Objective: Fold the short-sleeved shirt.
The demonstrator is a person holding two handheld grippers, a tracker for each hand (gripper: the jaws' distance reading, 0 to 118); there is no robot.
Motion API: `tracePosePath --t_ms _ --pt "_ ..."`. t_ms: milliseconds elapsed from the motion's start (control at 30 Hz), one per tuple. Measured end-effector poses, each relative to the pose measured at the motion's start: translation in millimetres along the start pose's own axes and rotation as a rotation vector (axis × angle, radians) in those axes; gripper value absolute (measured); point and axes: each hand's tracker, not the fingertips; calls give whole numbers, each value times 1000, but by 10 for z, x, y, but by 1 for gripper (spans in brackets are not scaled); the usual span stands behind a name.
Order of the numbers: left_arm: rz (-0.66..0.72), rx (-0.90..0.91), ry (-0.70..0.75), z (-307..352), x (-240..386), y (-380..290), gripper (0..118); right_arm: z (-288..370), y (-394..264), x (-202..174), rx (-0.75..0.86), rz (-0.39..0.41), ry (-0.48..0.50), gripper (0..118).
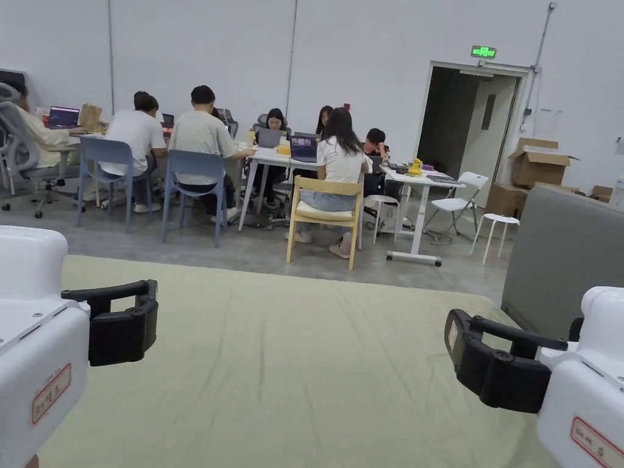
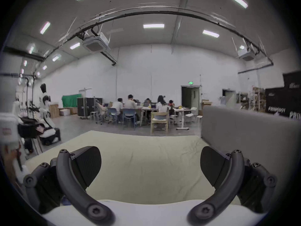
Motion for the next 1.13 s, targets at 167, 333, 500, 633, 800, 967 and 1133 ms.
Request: tracePosePath --t_ms 167,333,500,633,800,967,1133 --pt "-17 -10 -2 -25 26 -18 107 -12 47 26 -60 0 -44 118" --pt "-12 -3 -16 -26 55 -16 107 -42 44 121 -27 -61 -46 118" --pt "-17 17 -1 3 85 20 107 -21 -17 147 37 -5 75 118" --pt "-21 23 7 3 64 28 107 -14 -75 32 85 116 -17 118" --pt "-24 24 19 0 30 27 107 -47 -18 19 59 83 2 118" --pt "-23 25 21 17 19 35 107 -58 -9 16 70 82 -17 118" --pt "-33 34 35 17 -9 44 107 -63 -4 7 66 81 -24 118"
